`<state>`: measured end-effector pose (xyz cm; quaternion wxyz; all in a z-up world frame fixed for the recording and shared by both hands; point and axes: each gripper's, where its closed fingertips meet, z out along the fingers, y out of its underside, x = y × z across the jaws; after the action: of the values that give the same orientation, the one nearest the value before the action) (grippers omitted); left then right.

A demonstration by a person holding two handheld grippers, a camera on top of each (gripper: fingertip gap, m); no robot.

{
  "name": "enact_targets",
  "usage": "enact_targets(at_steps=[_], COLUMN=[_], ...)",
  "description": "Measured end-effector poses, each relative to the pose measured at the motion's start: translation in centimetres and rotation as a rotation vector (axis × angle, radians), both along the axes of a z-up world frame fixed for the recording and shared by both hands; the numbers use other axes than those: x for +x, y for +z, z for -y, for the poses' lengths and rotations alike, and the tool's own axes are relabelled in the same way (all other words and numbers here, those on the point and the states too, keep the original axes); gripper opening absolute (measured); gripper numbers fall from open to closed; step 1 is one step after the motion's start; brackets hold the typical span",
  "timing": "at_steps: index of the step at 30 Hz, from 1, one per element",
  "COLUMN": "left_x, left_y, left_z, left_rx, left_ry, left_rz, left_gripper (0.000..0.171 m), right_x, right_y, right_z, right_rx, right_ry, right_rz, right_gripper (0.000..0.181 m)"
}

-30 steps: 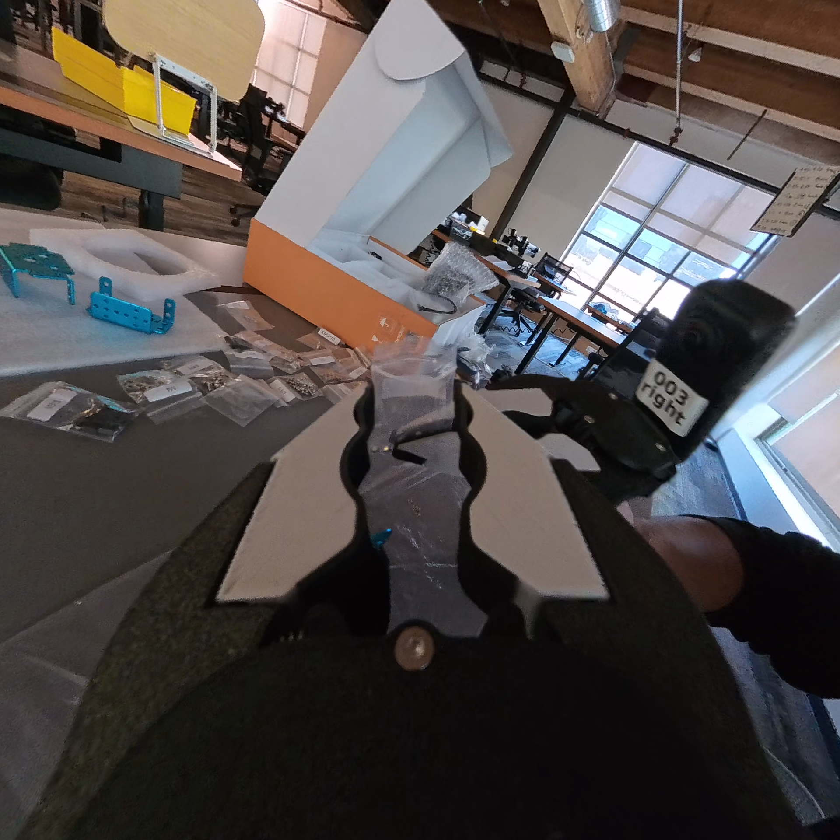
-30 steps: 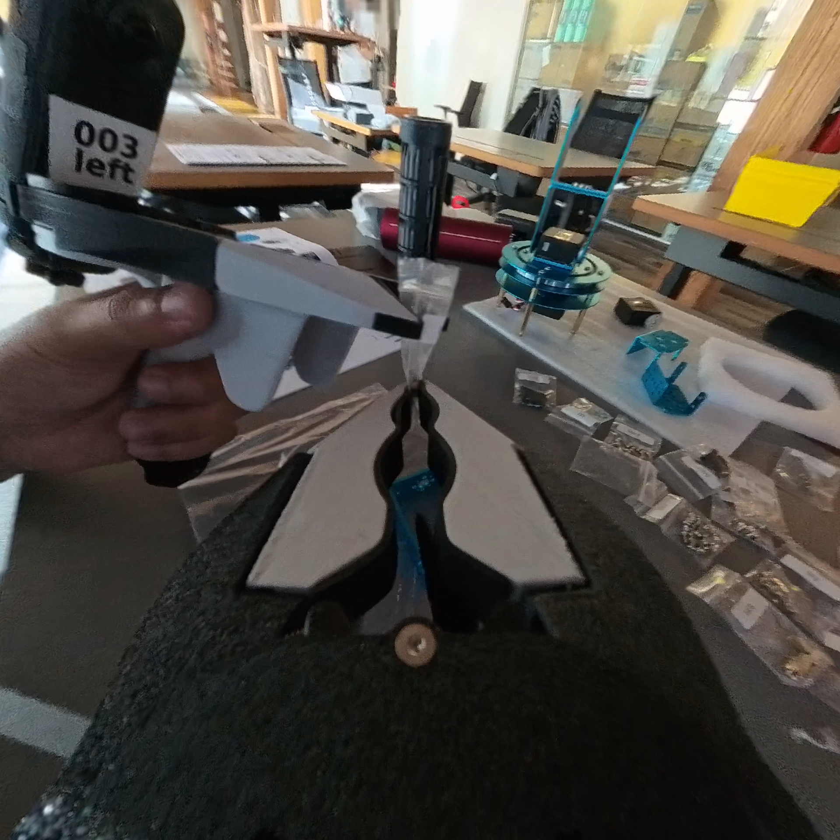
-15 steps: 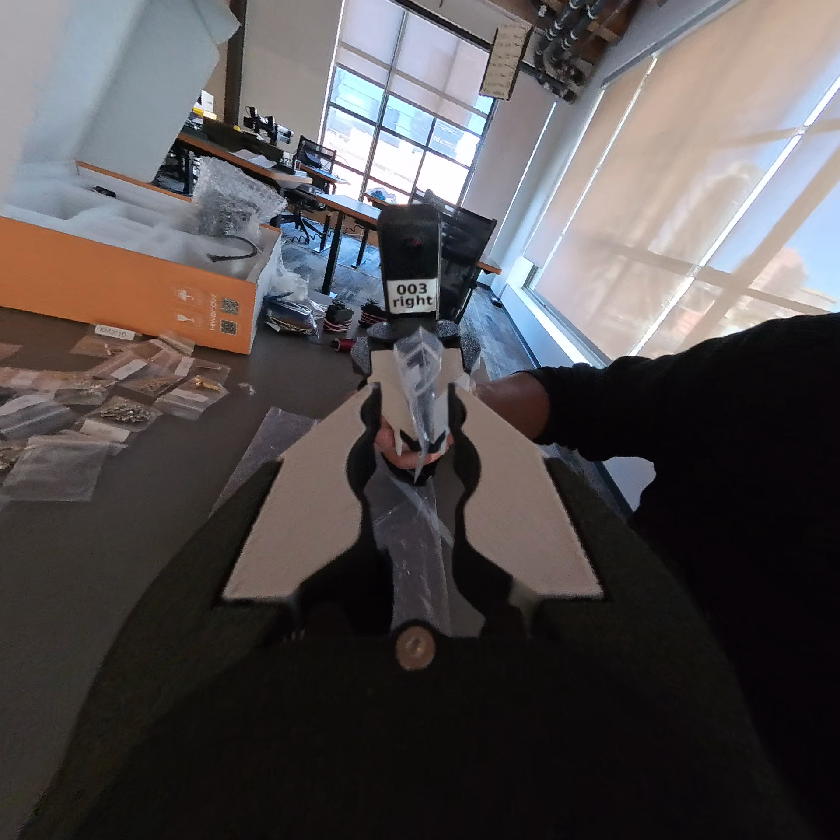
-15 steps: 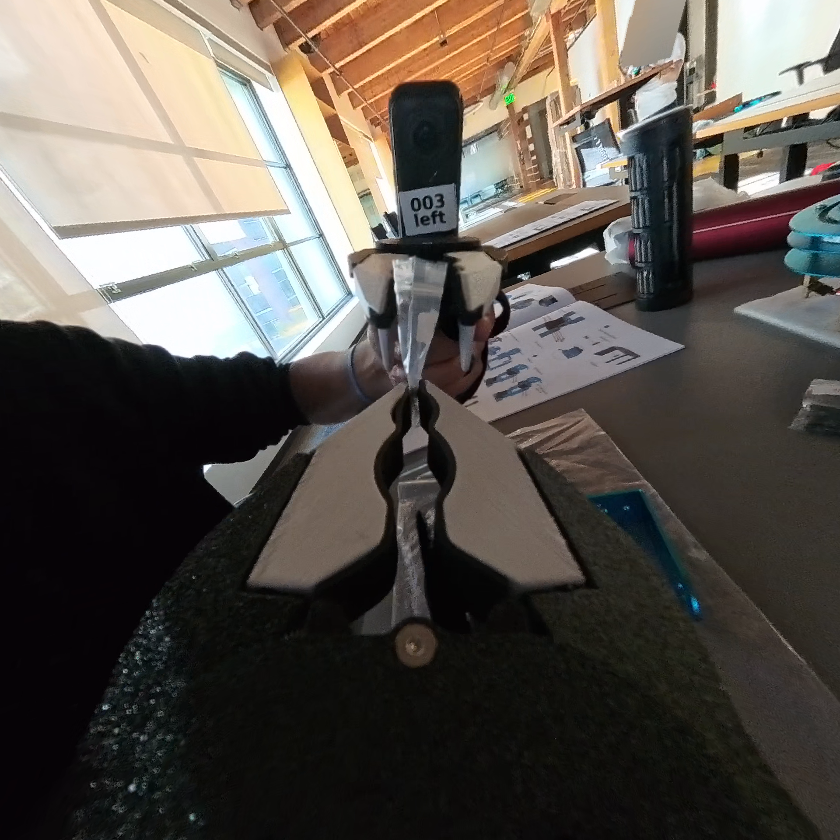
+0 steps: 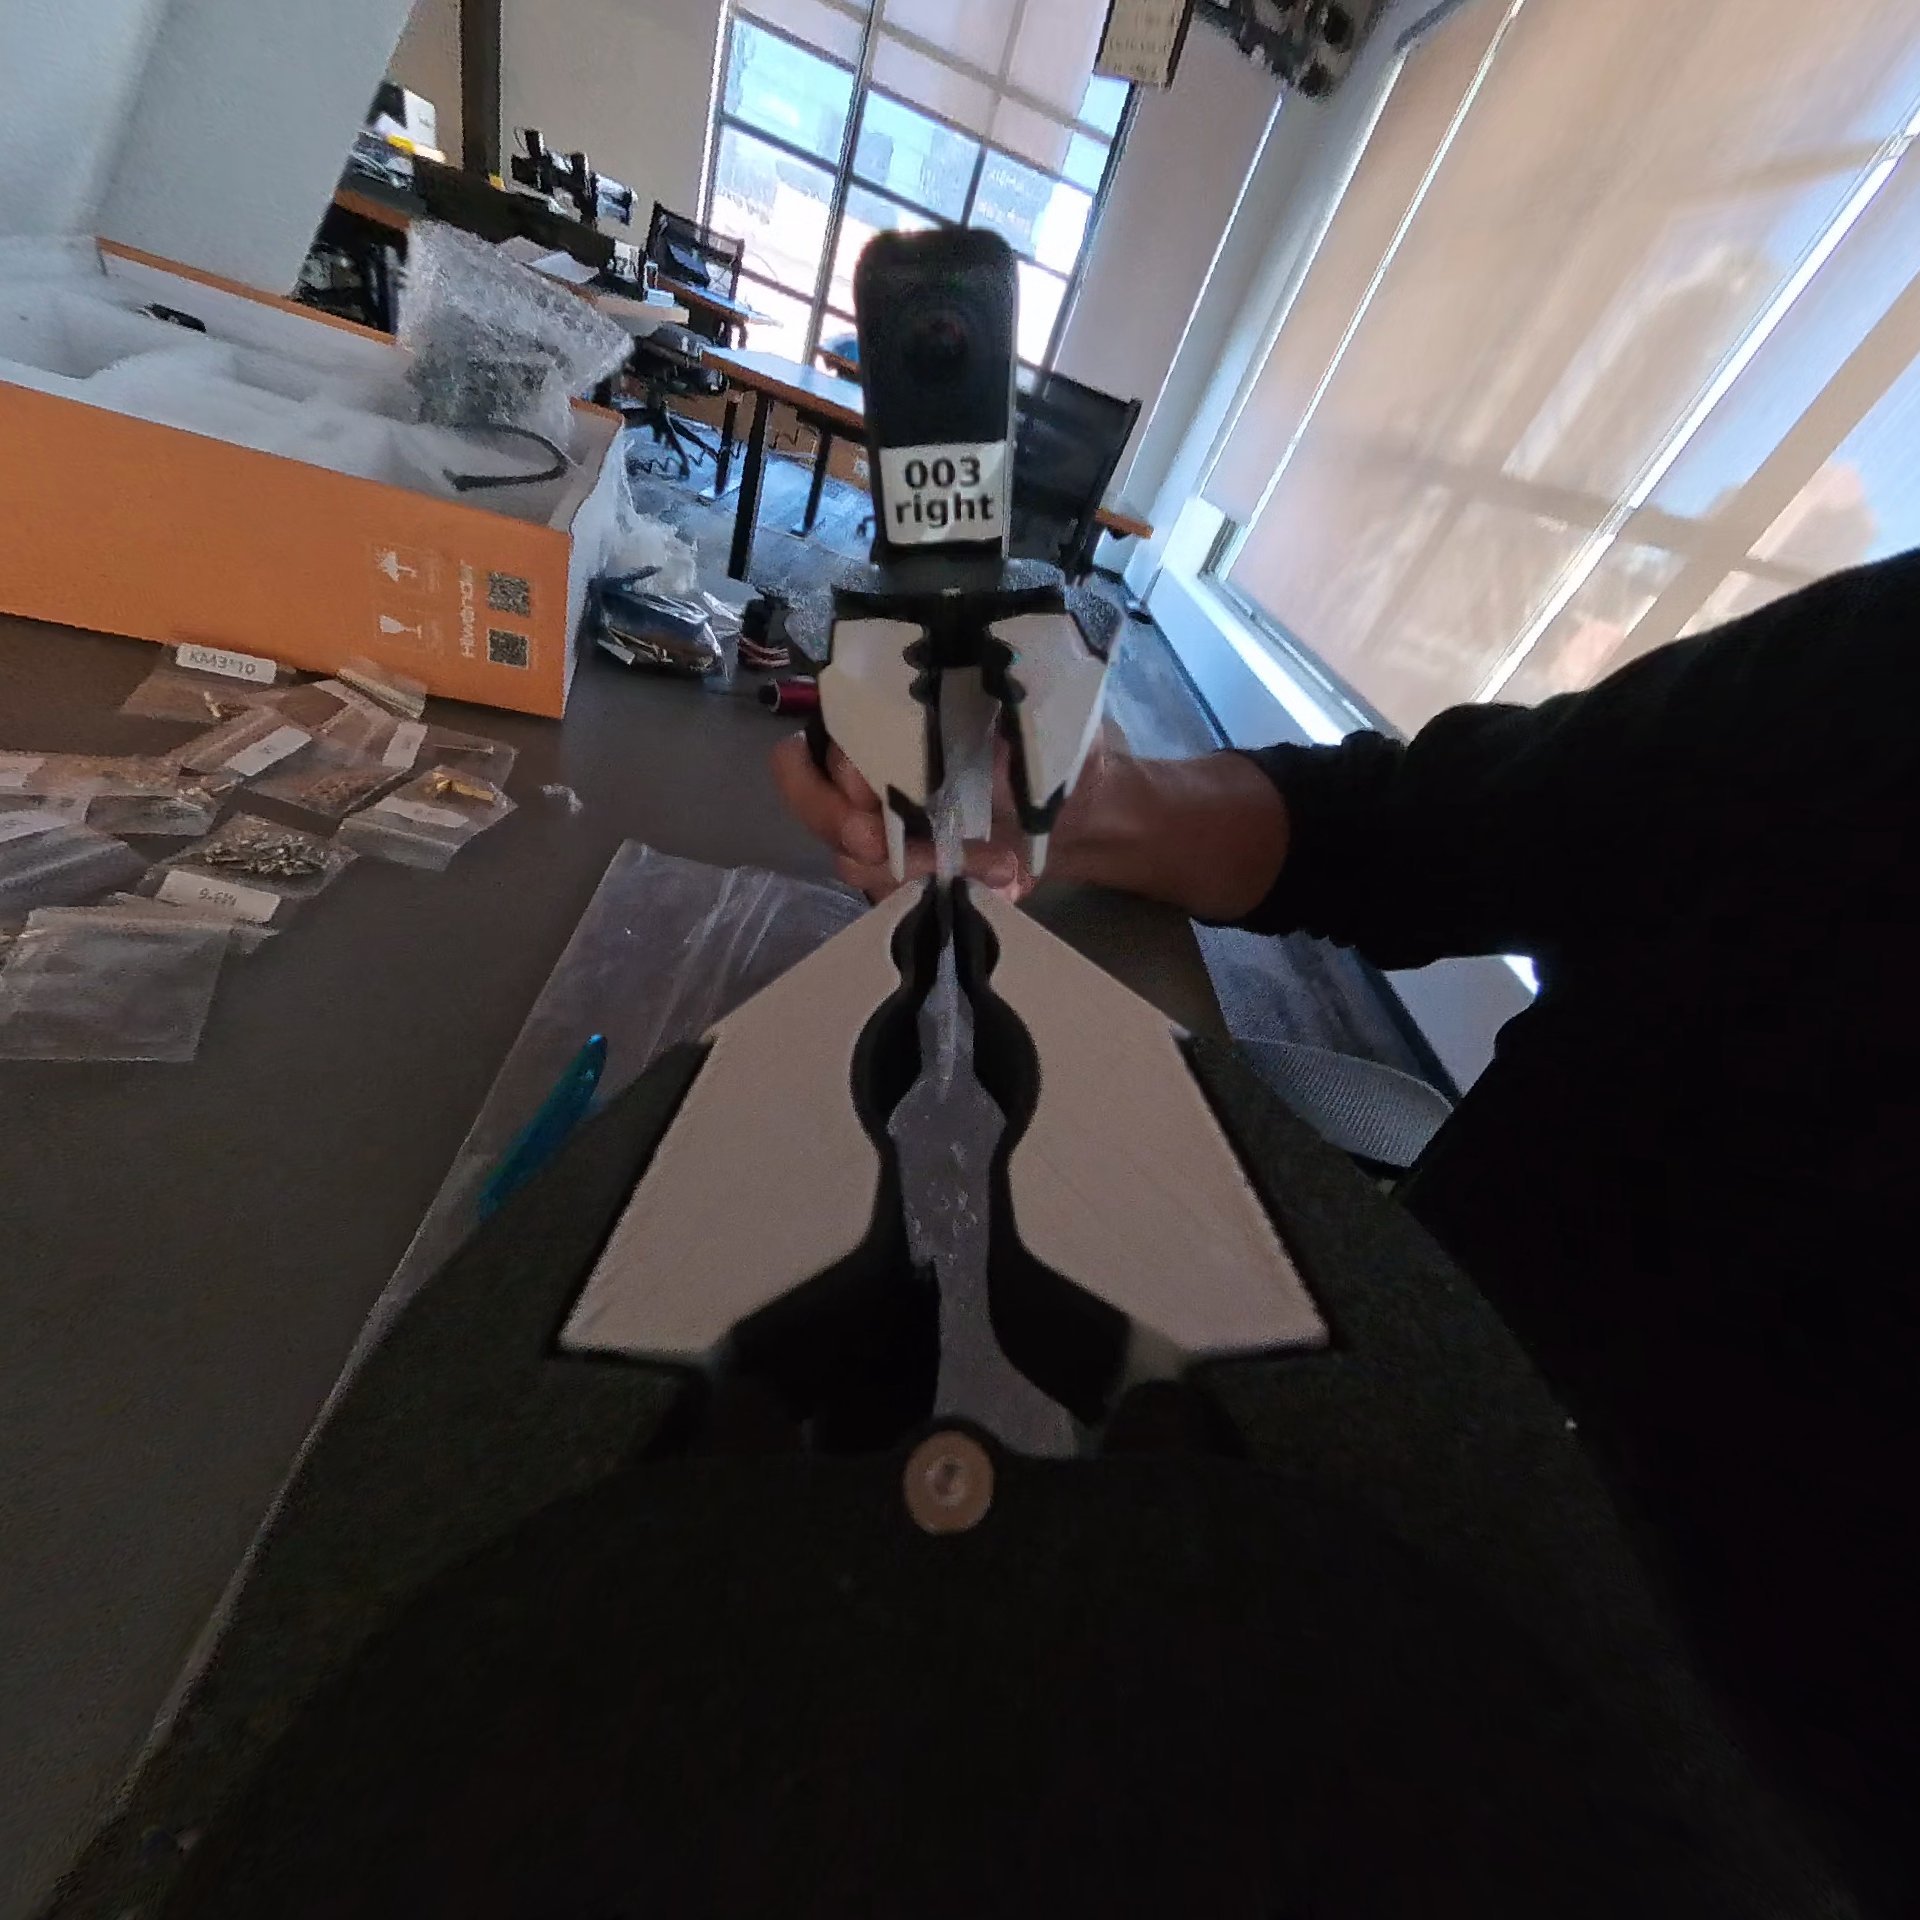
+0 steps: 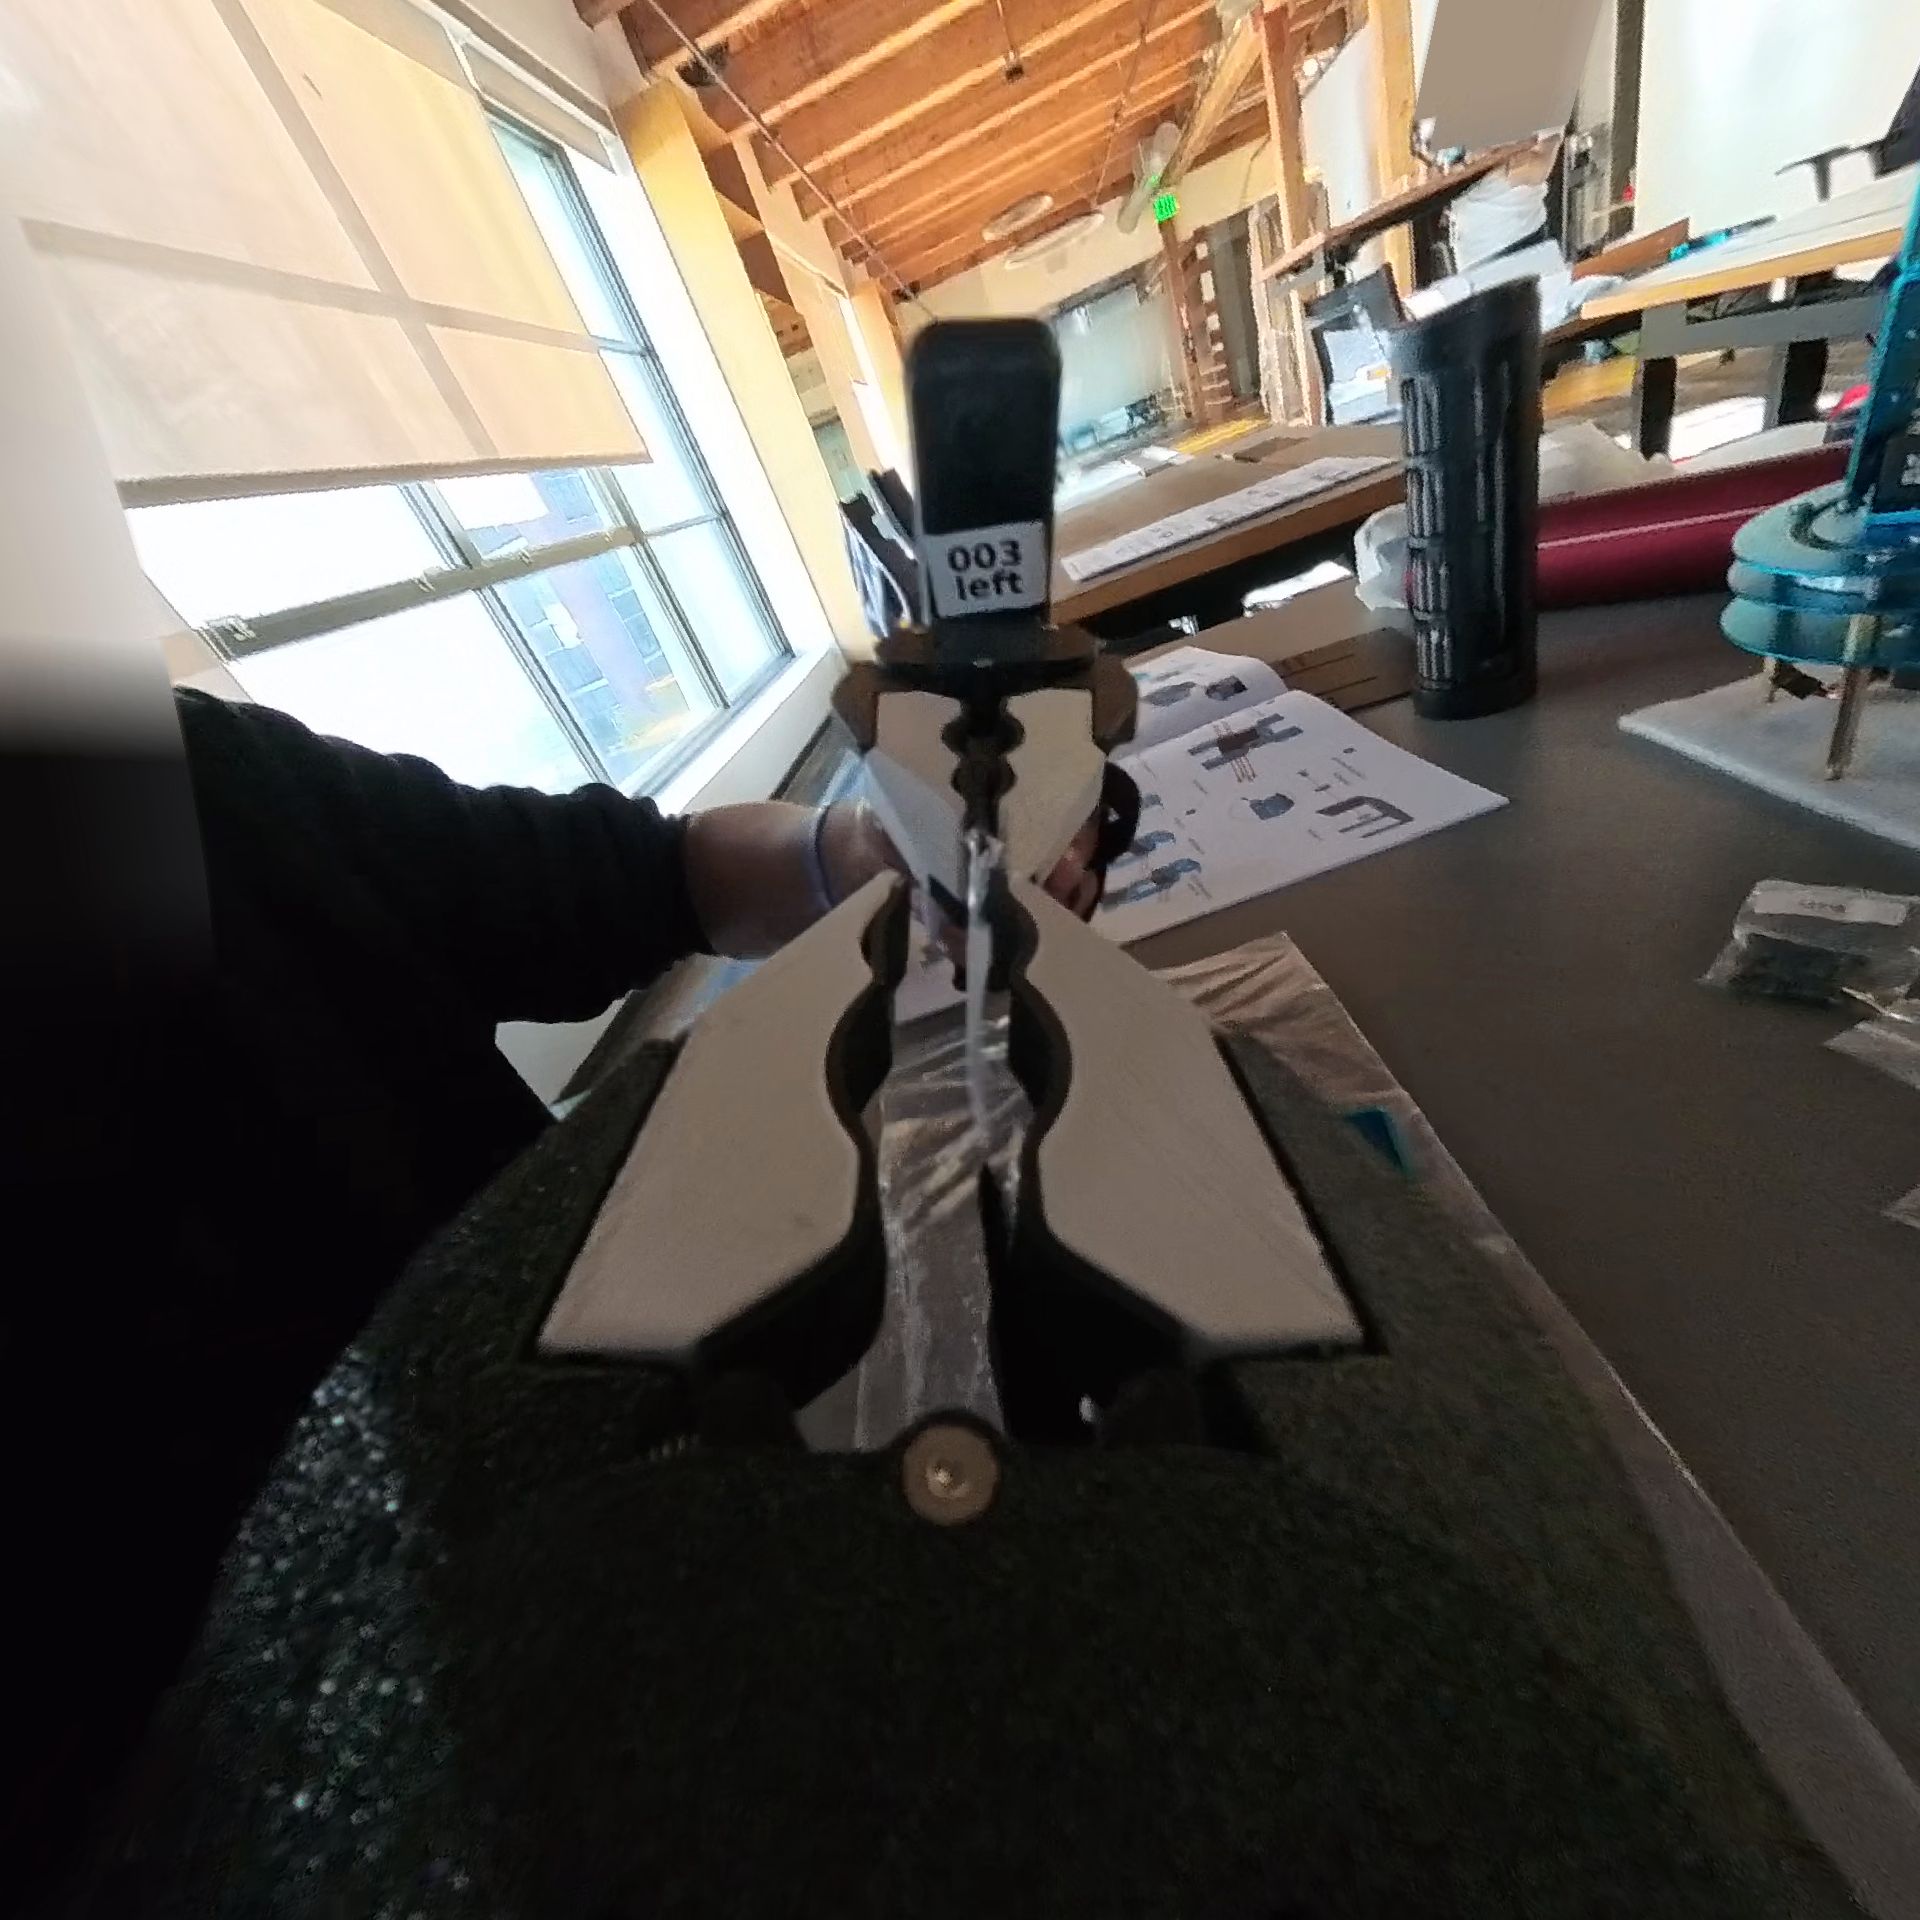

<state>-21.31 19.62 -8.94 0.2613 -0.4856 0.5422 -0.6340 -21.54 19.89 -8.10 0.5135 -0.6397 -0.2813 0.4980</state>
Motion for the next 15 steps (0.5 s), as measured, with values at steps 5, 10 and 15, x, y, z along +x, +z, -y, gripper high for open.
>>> enact_targets(at_steps=[5,10,15], left_x=[0.00,0.00,0.05], left_y=[-0.25,-0.60,-0.54], left_z=[0.44,0.35,0.52], left_rx=[0.013,0.011,0.008], left_ry=[-0.004,-0.006,-0.005], left_rz=[-0.003,-0.017,-0.013], left_gripper=[0.000,0.000,0.000], right_x=[-0.43,-0.54,-0.48], right_y=[-1.04,-1.14,-0.95], right_z=[-0.25,-0.22,-0.22], right_rx=[-0.014,-0.020,-0.015], right_ry=[-0.010,-0.007,-0.010], right_rz=[0.037,0.034,0.029], right_gripper=[0.008,0.006,0.001])
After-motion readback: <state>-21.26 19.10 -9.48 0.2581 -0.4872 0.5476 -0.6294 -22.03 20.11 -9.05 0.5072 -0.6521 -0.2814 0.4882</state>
